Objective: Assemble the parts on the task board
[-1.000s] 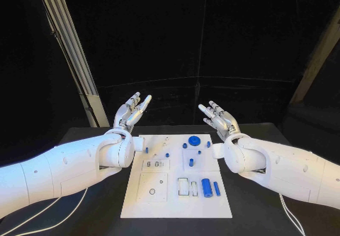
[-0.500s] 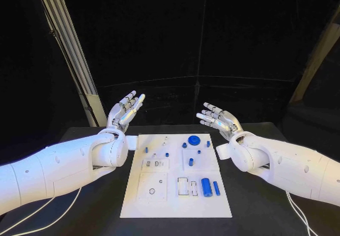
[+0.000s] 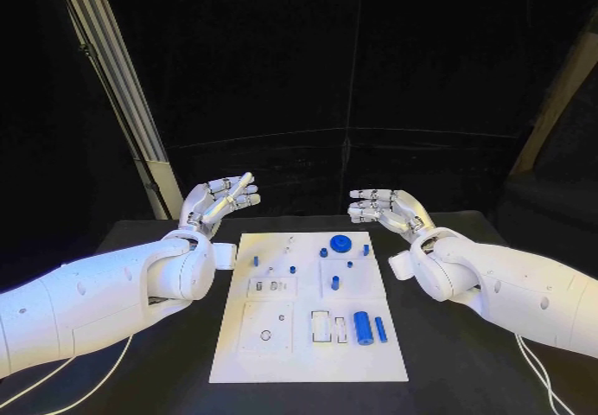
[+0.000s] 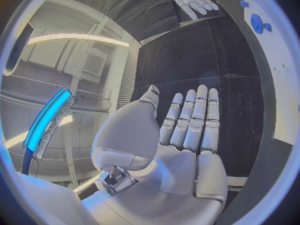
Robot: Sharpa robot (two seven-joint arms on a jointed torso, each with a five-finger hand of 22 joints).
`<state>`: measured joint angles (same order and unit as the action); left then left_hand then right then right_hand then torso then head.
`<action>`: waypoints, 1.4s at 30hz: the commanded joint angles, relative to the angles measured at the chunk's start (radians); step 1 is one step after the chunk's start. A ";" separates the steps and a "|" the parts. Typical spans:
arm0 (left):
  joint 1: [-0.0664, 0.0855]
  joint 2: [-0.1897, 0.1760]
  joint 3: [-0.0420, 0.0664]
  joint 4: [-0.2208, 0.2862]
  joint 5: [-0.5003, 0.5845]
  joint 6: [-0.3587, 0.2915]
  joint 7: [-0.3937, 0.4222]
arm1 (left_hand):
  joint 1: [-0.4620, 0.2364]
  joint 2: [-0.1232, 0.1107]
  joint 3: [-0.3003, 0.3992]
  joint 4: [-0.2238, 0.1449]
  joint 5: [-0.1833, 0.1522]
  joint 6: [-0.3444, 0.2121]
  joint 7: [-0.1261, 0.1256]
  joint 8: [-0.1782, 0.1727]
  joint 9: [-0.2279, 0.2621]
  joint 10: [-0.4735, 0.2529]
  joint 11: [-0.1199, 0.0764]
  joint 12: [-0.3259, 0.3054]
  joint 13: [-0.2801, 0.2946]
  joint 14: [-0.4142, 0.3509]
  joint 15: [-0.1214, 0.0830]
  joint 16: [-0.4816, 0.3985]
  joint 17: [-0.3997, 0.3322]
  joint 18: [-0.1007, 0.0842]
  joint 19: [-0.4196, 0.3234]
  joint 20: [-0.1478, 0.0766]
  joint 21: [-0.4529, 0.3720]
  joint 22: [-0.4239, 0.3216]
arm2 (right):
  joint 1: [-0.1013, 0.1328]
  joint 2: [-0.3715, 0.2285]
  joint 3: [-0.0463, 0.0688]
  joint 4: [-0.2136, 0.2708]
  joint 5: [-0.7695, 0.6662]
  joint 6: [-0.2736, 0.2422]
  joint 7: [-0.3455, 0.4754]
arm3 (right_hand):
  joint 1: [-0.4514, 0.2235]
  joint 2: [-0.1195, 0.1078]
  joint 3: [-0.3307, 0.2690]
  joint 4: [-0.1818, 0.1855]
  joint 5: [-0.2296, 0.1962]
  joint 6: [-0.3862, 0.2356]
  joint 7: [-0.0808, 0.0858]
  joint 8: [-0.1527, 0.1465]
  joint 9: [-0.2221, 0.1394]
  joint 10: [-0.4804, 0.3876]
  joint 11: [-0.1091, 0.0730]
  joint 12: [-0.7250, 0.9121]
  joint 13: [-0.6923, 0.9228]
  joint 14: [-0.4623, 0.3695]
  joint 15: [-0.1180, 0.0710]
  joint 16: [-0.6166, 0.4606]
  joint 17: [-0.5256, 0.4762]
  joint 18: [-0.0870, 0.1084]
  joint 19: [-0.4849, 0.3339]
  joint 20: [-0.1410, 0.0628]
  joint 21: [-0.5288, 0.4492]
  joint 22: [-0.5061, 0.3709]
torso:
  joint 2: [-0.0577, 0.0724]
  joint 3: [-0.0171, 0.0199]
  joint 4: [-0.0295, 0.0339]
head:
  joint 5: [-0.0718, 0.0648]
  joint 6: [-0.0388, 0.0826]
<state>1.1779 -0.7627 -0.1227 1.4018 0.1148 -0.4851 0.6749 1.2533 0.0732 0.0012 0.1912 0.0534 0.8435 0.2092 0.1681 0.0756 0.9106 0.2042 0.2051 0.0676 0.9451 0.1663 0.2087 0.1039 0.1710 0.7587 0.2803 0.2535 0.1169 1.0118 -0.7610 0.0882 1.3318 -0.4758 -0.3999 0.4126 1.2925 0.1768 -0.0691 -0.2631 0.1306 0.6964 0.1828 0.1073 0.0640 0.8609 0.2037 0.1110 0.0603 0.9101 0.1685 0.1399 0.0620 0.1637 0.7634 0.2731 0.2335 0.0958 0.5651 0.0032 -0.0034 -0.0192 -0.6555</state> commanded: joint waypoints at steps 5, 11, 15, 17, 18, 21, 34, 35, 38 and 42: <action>0.002 -0.050 0.001 0.075 -0.069 0.065 0.008 | 0.022 0.007 -0.009 -0.039 0.001 0.077 0.025 -0.008 -0.009 0.110 -0.028 -0.005 0.000 0.118 -0.031 0.007 0.005 0.015 0.101 -0.029 0.012 -0.013 | 0.055 0.006 0.002 -0.027 -0.395 0.047 -0.077 | 0.057 0.002 0.018 -0.027 -0.015 0.245 0.030 0.010 0.004 0.223 -0.052 -0.015 0.003 0.289 -0.077 0.025 0.009 0.022 0.226 -0.072 0.078 0.005 | 0.046 0.0003 0.0036 | -0.006 0.007; 0.003 -0.082 0.001 0.140 -0.034 0.087 -0.006 | 0.027 0.015 -0.014 -0.058 0.001 0.105 0.013 -0.024 -0.010 0.152 -0.041 -0.024 0.001 0.180 -0.050 0.011 0.024 0.015 0.155 -0.047 0.015 -0.021 | 0.099 0.013 0.002 -0.028 -0.739 0.128 -0.229 | 0.081 -0.020 0.028 -0.027 0.032 0.323 -0.002 0.019 0.007 0.320 -0.090 -0.021 0.003 0.419 -0.126 0.057 0.034 0.019 0.340 -0.130 0.168 0.044 | 0.085 -0.0015 0.0130 | -0.014 0.022; 0.004 -0.084 0.001 0.161 -0.006 0.101 -0.012 | 0.031 0.015 -0.014 -0.064 0.001 0.107 0.011 -0.028 -0.011 0.152 -0.042 -0.031 0.000 0.180 -0.050 0.008 0.025 0.015 0.157 -0.047 0.012 -0.023 | 0.111 0.023 0.002 -0.024 -0.911 0.162 -0.307 | 0.080 -0.036 0.033 -0.027 0.024 0.336 -0.007 0.004 0.003 0.341 -0.101 -0.044 0.002 0.481 -0.143 0.074 0.056 0.018 0.376 -0.153 0.227 0.074 | 0.107 -0.0020 0.0192 | -0.024 0.031; 0.004 -0.081 0.001 0.167 0.002 0.109 -0.015 | 0.031 0.015 -0.014 -0.065 0.001 0.107 0.011 -0.029 -0.011 0.151 -0.042 -0.032 0.000 0.180 -0.050 0.007 0.025 0.014 0.158 -0.047 0.011 -0.024 | 0.114 0.033 0.003 -0.027 -0.997 0.179 -0.345 | 0.078 -0.045 0.035 -0.026 0.018 0.339 -0.011 -0.004 0.002 0.346 -0.106 -0.049 0.002 0.536 -0.155 0.099 0.076 0.019 0.408 -0.165 0.269 0.095 | 0.120 -0.0027 0.0230 | -0.029 0.035; 0.004 -0.080 0.001 0.169 0.004 0.112 -0.017 | 0.031 0.015 -0.014 -0.065 0.001 0.107 0.011 -0.030 -0.011 0.151 -0.042 -0.033 0.000 0.180 -0.050 0.006 0.025 0.014 0.158 -0.047 0.011 -0.024 | 0.115 0.037 0.003 -0.027 -1.029 0.185 -0.359 | 0.078 -0.050 0.036 -0.026 0.019 0.339 -0.012 -0.007 0.002 0.345 -0.107 -0.049 0.002 0.558 -0.160 0.111 0.084 0.019 0.422 -0.169 0.286 0.105 | 0.124 -0.0030 0.0241 | -0.030 0.037; 0.004 -0.081 0.001 0.177 0.008 0.117 -0.019 | 0.032 0.015 -0.015 -0.068 0.001 0.107 0.012 -0.033 -0.011 0.150 -0.041 -0.038 -0.001 0.178 -0.049 0.003 0.026 0.014 0.158 -0.047 0.008 -0.026 | 0.119 0.044 0.003 -0.026 -1.102 0.196 -0.392 | 0.071 -0.059 0.040 -0.026 0.015 0.344 -0.014 -0.016 0.002 0.343 -0.111 -0.049 0.003 0.589 -0.167 0.137 0.109 0.018 0.441 -0.178 0.328 0.127 | 0.135 -0.0034 0.0275 | -0.038 0.041; 0.004 -0.083 0.001 0.195 0.009 0.133 -0.028 | 0.030 0.014 -0.018 -0.072 0.001 0.106 0.014 -0.039 -0.011 0.148 -0.039 -0.047 -0.002 0.174 -0.047 -0.004 0.026 0.013 0.157 -0.046 0.003 -0.031 | 0.135 0.079 0.003 -0.029 -1.217 0.224 -0.441 | 0.036 -0.072 0.085 -0.024 0.002 0.330 -0.019 -0.043 0.002 0.290 -0.110 -0.049 0.002 0.598 -0.173 0.340 0.260 0.017 0.450 -0.184 0.483 0.217 | 0.163 -0.0053 0.0388 | -0.049 0.052; 0.004 -0.082 0.001 0.196 0.008 0.134 -0.028 | 0.030 0.014 -0.018 -0.072 0.001 0.106 0.014 -0.039 -0.011 0.148 -0.039 -0.047 -0.002 0.174 -0.047 -0.004 0.026 0.013 0.157 -0.046 0.003 -0.031 | 0.135 0.080 0.003 -0.029 -1.219 0.223 -0.441 | 0.034 -0.073 0.087 -0.024 0.002 0.329 -0.019 -0.044 0.002 0.287 -0.110 -0.049 0.002 0.598 -0.173 0.349 0.266 0.017 0.451 -0.183 0.489 0.221 | 0.163 -0.0055 0.0390 | -0.049 0.051; 0.005 -0.083 0.001 0.198 0.003 0.137 -0.031 | 0.029 0.015 -0.019 -0.072 0.001 0.106 0.014 -0.040 -0.011 0.148 -0.038 -0.048 -0.002 0.174 -0.047 -0.005 0.026 0.013 0.157 -0.046 0.002 -0.031 | 0.137 0.084 0.003 -0.026 -1.227 0.214 -0.442 | 0.028 -0.077 0.105 -0.024 0.002 0.323 -0.017 -0.043 0.002 0.278 -0.109 -0.048 0.002 0.591 -0.172 0.411 0.306 0.018 0.447 -0.182 0.532 0.247 | 0.167 -0.0059 0.0422 | -0.051 0.053; 0.005 -0.084 0.001 0.197 0.000 0.140 -0.034 | 0.029 0.015 -0.019 -0.072 0.001 0.106 0.014 -0.040 -0.011 0.148 -0.038 -0.048 -0.002 0.174 -0.047 -0.005 0.026 0.013 0.157 -0.046 0.002 -0.031 | 0.138 0.089 0.003 -0.024 -1.232 0.209 -0.438 | 0.018 -0.080 0.128 -0.024 0.003 0.322 -0.017 -0.043 0.002 0.277 -0.107 -0.048 0.002 0.587 -0.171 0.470 0.345 0.018 0.440 -0.179 0.579 0.275 | 0.169 -0.0075 0.0448 | -0.053 0.049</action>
<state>1.1807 -0.8465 -0.1228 1.5972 0.1202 -0.3676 0.6427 1.2750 0.0880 -0.0176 0.1252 0.0534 0.9434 0.2232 0.1324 0.0657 1.0580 0.1627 0.1615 0.0673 1.1206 0.1162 0.2052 0.1295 0.1703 0.9085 0.2341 0.2603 0.0865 1.1467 -0.6741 0.0902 1.3046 -1.6716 -0.1932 -0.0162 1.3195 0.0965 0.0561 -0.2865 0.1392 1.0238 0.1644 0.0688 0.0672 1.1412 0.0965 0.0655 0.0634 1.4670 0.0017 0.6032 0.4027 0.1791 1.2079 0.0952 0.8070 0.3680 0.7303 -0.0028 0.0381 -0.0702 -0.6038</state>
